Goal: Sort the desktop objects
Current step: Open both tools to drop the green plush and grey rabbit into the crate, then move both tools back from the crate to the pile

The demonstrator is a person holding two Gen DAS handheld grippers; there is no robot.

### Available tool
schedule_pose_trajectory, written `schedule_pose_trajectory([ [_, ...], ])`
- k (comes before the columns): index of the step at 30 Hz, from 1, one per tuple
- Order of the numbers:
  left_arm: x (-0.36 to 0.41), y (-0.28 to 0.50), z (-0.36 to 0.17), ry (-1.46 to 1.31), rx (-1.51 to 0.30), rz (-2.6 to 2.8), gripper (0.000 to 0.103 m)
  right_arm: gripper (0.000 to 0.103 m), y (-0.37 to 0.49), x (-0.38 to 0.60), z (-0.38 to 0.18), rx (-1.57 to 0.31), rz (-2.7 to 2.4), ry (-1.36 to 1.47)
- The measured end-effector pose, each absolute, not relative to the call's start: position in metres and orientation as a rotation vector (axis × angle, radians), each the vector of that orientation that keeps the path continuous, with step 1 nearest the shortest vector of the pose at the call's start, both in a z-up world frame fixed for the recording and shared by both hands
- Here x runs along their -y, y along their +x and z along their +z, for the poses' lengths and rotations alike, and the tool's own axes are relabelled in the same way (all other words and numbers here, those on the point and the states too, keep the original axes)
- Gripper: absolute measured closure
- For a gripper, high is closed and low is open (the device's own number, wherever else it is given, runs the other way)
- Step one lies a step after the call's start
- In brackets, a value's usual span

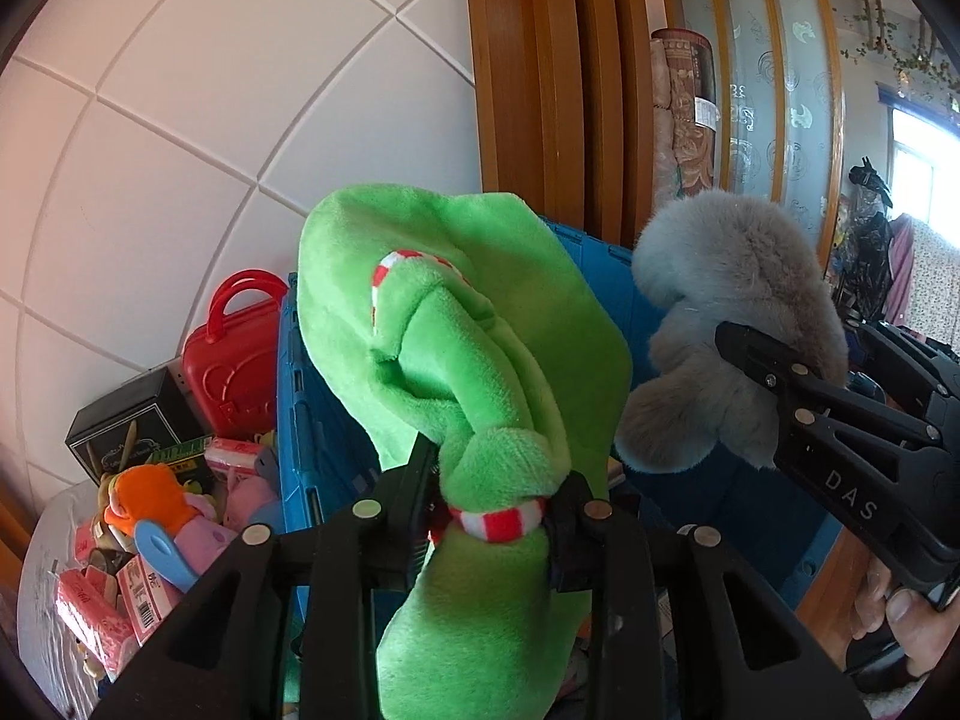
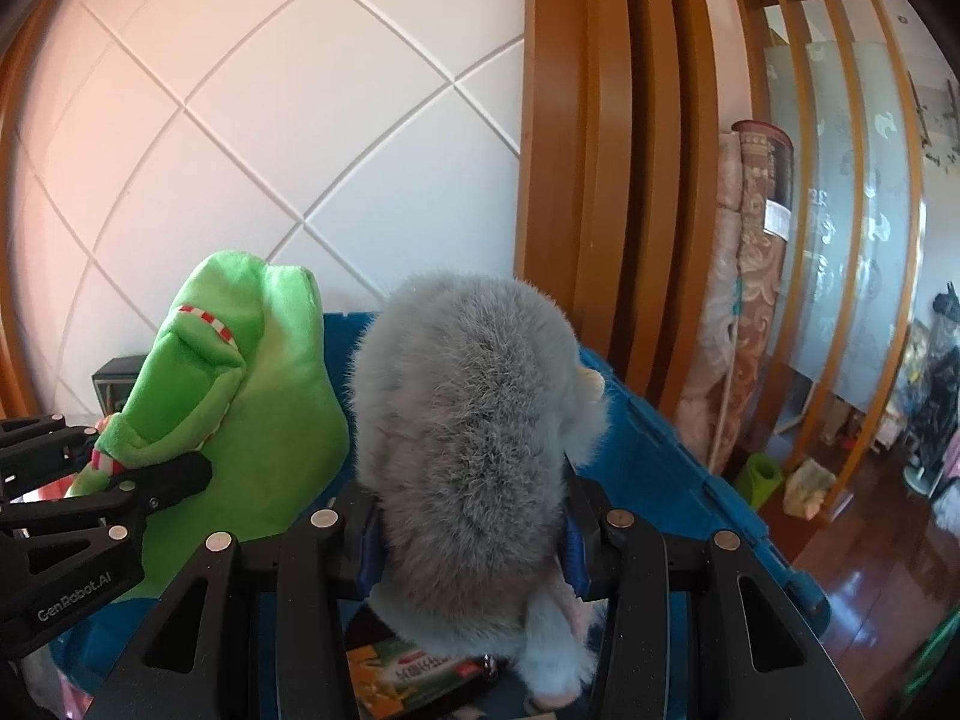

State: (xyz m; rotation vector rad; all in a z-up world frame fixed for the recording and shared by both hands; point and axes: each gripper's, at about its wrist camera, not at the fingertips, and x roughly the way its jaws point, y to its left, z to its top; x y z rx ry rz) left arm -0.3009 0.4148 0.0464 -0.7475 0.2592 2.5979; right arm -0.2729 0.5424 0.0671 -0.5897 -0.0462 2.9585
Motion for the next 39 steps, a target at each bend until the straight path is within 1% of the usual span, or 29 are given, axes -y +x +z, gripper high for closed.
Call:
schedule_pose_trajectory([
  [1, -0.415, -0.300, 0.046, -0.751, -0.264, 2.603, 0.071, 0.059, -0.274, -0.543, 0.066, 0.049, 2.954, -0.593],
  [4, -0.414, -0.299, 0.045, -0.757, -0.269, 2.613, 0.055, 0.059, -0.278, -0.547, 0.064, 0.060, 2.942, -0.599],
  [6, -0.412, -0.296, 0.046, -0.744, -0.269, 2.629, 0.034, 0.055, -0.280, -0.548, 0.063, 0.067, 2.936, -0.603],
  [8, -0.409, -0.293, 0.048, -0.720, -0.264, 2.652, 0.025, 0.051, -0.280, -0.550, 0.064, 0.071, 2.921, -0.584],
  [9, -0.407, -0.291, 0.049, -0.710, -0.264, 2.661, 0.023, 0.044, -0.279, -0.550, 0.066, 0.075, 2.916, -0.571],
  [10, -0.406, -0.290, 0.050, -0.707, -0.263, 2.669, 0.021, 0.040, -0.277, -0.550, 0.068, 0.078, 2.914, -0.560],
  [12, -0.401, -0.289, 0.050, -0.709, -0.251, 2.675, 0.018, 0.017, -0.275, -0.549, 0.071, 0.087, 2.912, -0.541],
  [14, -0.397, -0.288, 0.049, -0.712, -0.230, 2.678, 0.013, 0.004, -0.271, -0.547, 0.073, 0.098, 2.910, -0.519],
  [15, -0.394, -0.287, 0.049, -0.712, -0.219, 2.683, 0.011, 0.000, -0.269, -0.546, 0.073, 0.105, 2.906, -0.513],
  [25, -0.358, -0.264, 0.054, -0.651, -0.124, 2.805, 0.009, 0.000, -0.260, -0.535, 0.068, 0.052, 2.956, -0.546],
  [29, -0.340, -0.251, 0.059, -0.605, -0.091, 2.865, 0.002, 0.000, -0.254, -0.525, 0.064, 0.024, 2.987, -0.552],
  [33, -0.322, -0.244, 0.061, -0.595, -0.045, 2.899, 0.001, 0.000, -0.246, -0.515, 0.064, 0.006, 3.026, -0.553],
  [39, -0.303, -0.238, 0.054, -0.641, -0.026, 2.941, 0.001, 0.000, -0.237, -0.499, 0.063, 0.009, 3.065, -0.564],
])
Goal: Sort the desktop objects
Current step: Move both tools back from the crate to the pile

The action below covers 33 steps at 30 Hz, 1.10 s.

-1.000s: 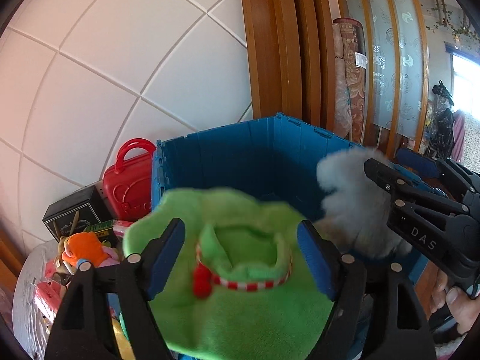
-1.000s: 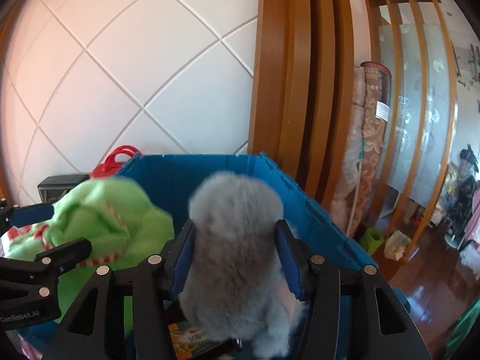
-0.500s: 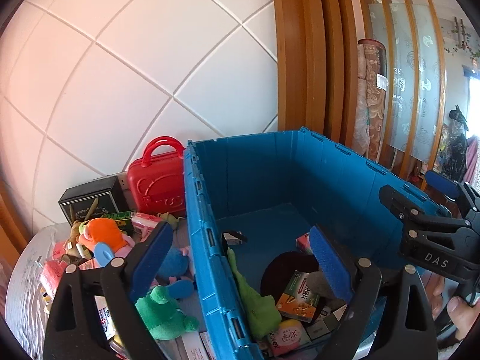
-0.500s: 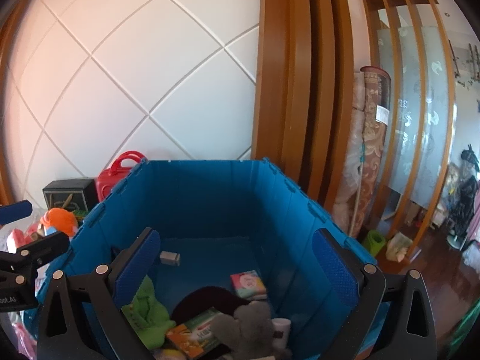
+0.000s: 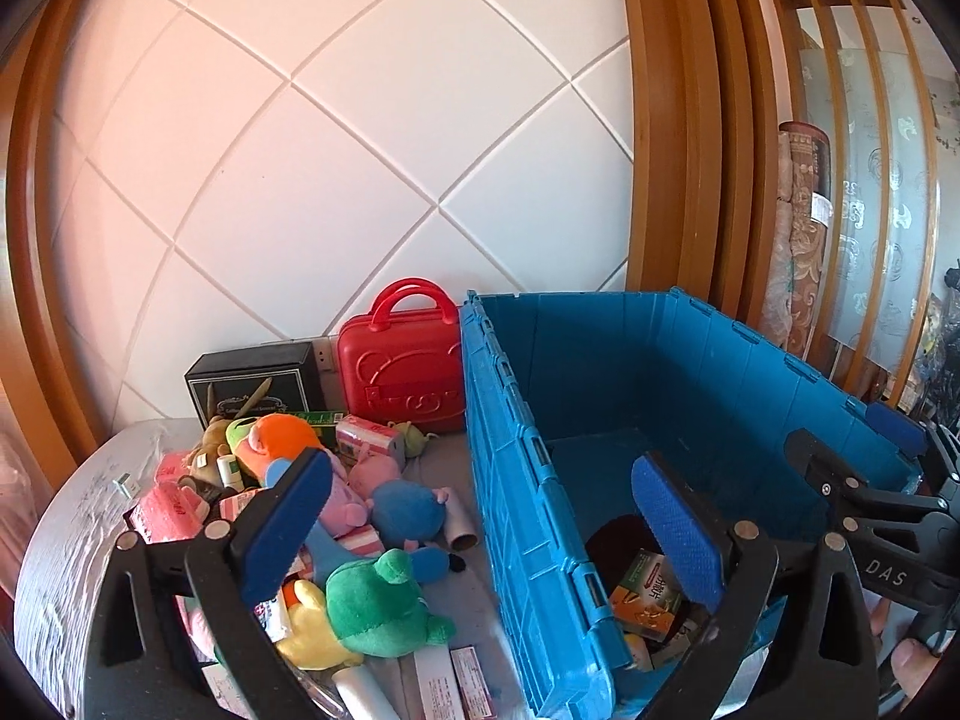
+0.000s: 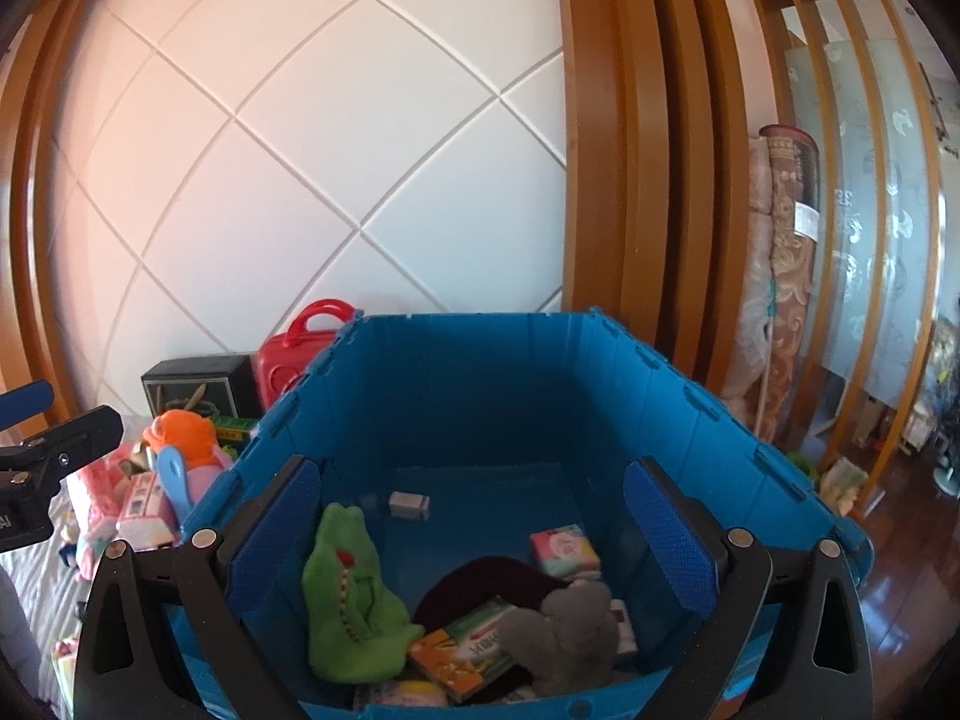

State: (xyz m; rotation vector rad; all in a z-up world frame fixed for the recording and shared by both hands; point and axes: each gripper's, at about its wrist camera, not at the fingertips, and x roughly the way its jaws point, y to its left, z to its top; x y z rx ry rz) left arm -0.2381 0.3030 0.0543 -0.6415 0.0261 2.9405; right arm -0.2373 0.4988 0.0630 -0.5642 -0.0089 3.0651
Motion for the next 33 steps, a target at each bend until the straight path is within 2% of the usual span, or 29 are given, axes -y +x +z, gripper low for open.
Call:
schedule_pose_trajectory([
  [11, -0.262, -0.232, 0.026, -0.819, -0.035, 2.977, 0.001, 0.000, -0.234, -0.444, 0.052, 0.042, 3.195, -0.621],
  [26, -0.152, -0.216, 0.001, -1.001, 0.106, 3.115, 0.001, 0.000, -0.240, -0.328, 0.043, 0.261, 3.401, -0.660],
  [33, -0.099, -0.202, -0.031, -1.163, 0.160, 3.146, 0.001, 0.000, -0.237, -0.273, 0.027, 0.374, 3.495, -0.746],
])
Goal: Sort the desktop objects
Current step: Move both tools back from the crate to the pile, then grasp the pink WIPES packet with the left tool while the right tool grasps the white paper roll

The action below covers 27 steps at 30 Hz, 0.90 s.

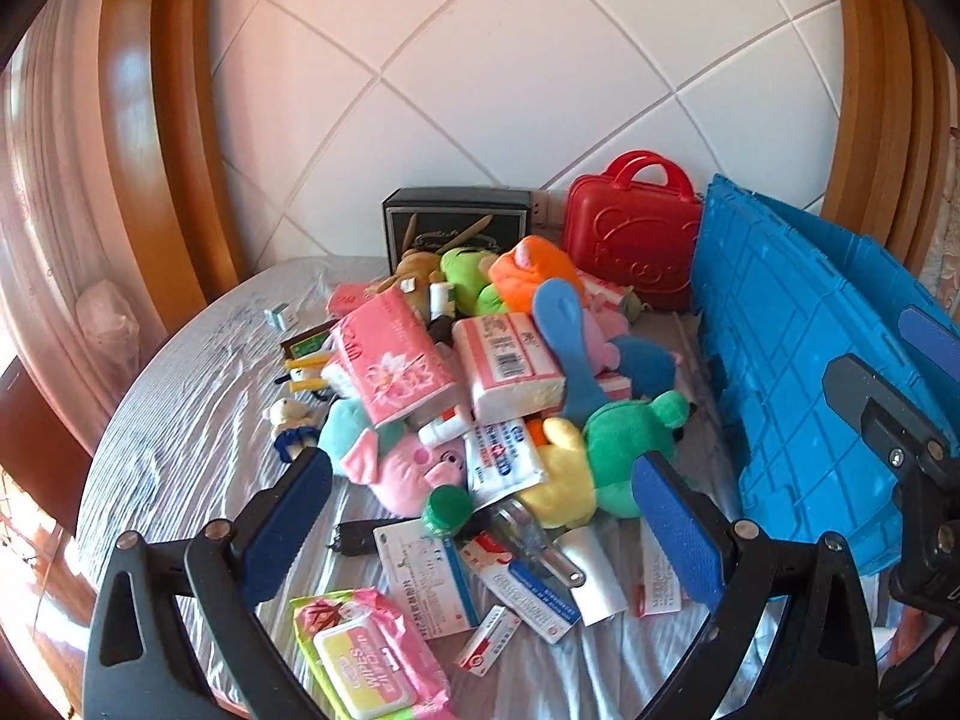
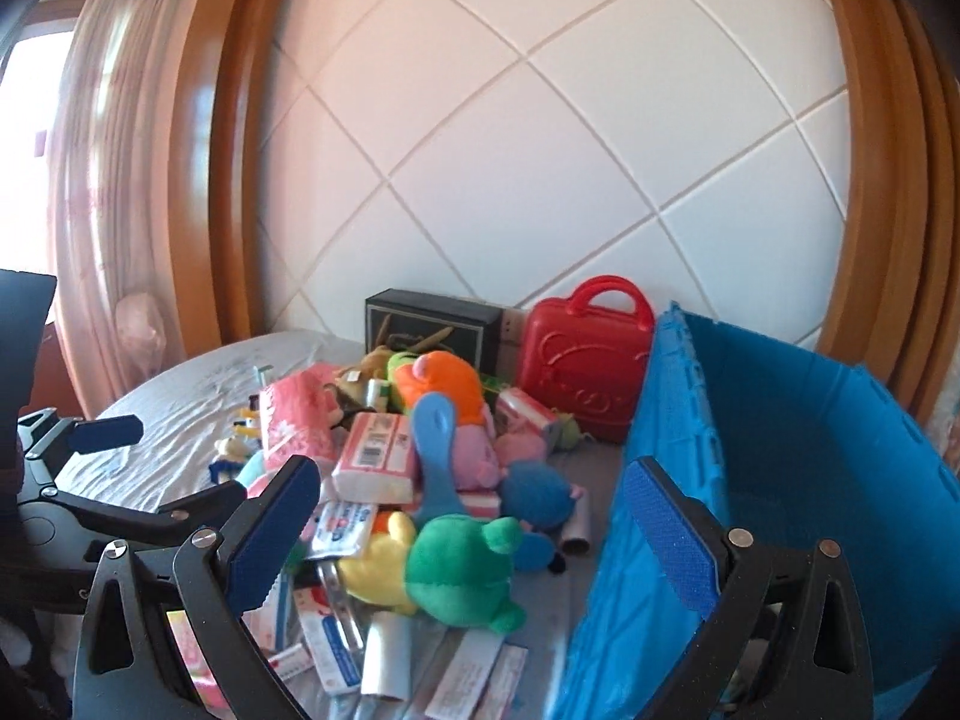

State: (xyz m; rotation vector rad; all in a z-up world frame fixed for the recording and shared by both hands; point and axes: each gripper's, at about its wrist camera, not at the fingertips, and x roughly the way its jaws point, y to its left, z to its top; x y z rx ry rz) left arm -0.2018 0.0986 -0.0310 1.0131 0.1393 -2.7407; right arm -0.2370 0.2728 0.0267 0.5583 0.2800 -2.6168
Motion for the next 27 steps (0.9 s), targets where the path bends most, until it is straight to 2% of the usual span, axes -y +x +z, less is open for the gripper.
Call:
schedule_pose_trajectory([
  [13, -0.017, -0.174, -0.150, 1.415, -0.272, -2.403, 0.001, 0.000, -0.255, -0.203, -0.090, -0.373, -2.352, 0.933],
  [27, -0.019, -0.176, -0.239, 1.691, -0.424, -2.219, 0.001, 0.000, -0.265, -0.202, -0.175, -0.447, -2.215, 1.239],
])
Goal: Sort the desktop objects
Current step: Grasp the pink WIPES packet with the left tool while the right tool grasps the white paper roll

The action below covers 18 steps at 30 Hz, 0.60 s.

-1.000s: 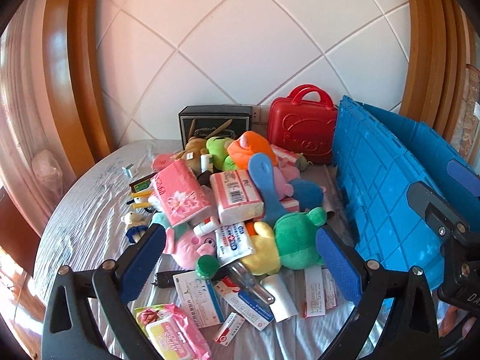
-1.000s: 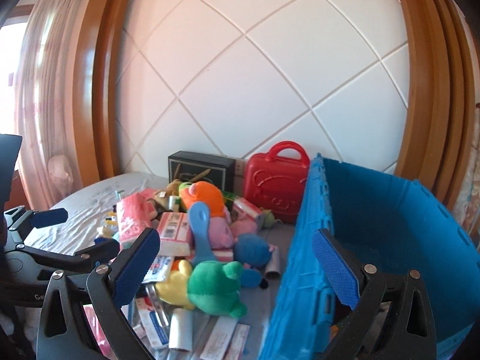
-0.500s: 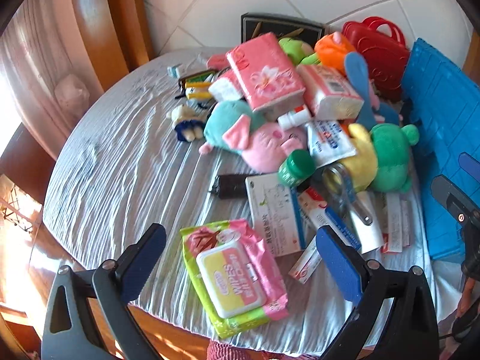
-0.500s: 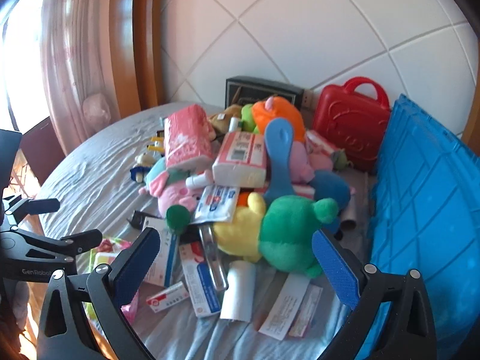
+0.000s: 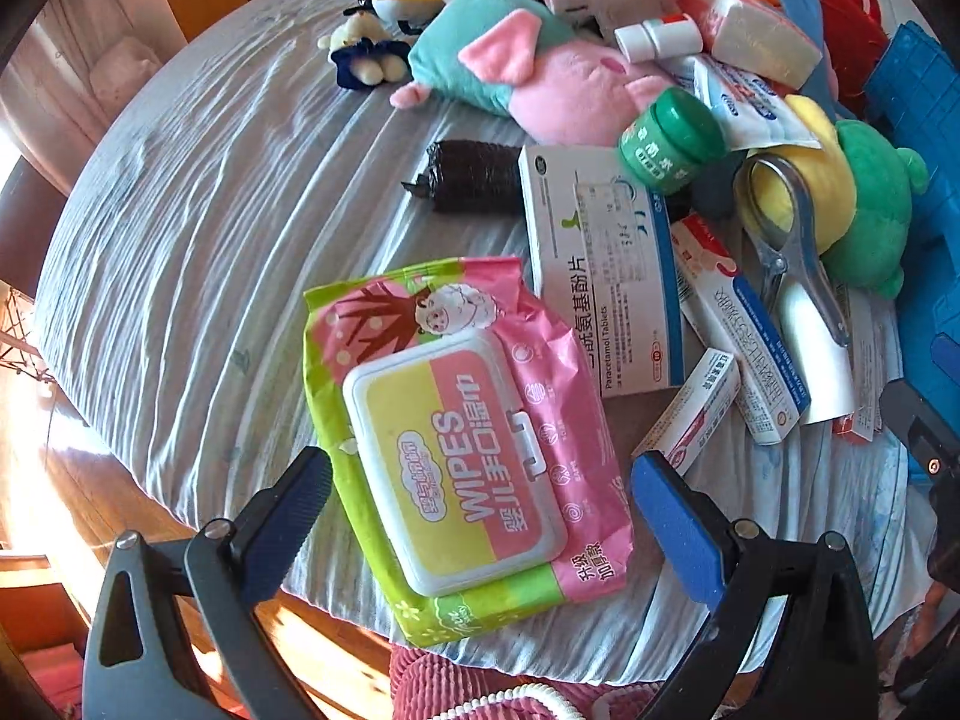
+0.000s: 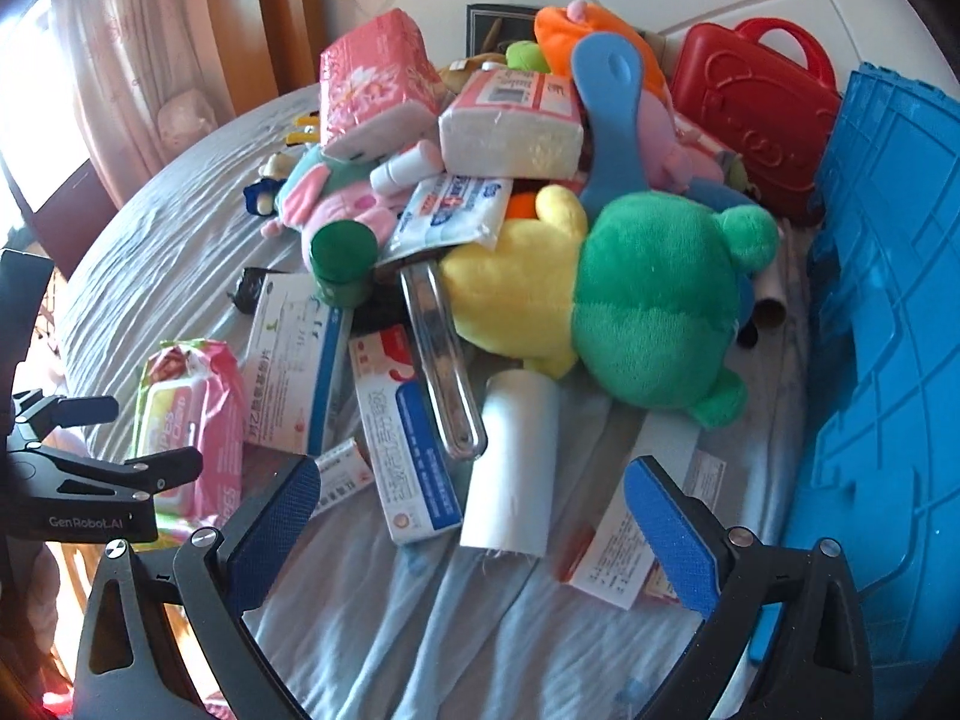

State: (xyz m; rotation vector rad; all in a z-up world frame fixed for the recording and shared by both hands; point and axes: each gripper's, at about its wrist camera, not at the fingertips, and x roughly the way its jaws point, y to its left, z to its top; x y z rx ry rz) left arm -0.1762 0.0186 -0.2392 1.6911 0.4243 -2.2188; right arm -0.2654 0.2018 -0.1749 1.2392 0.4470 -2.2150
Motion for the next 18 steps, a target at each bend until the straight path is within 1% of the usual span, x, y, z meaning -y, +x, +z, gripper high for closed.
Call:
schedule_pose_trajectory([
  [5, -0.017, -0.177, -0.258, 1.725, -0.470, -2.169, 0.001, 0.000, -0.275, -0.216, -0.187, -0.431, -2.220, 1.305],
  [18, -0.016, -0.180, -0.279, 1.694, -0.489, -2.146, 0.000, 0.000, -0.296, -0.211, -0.224, -0.399, -2.163, 1.438],
])
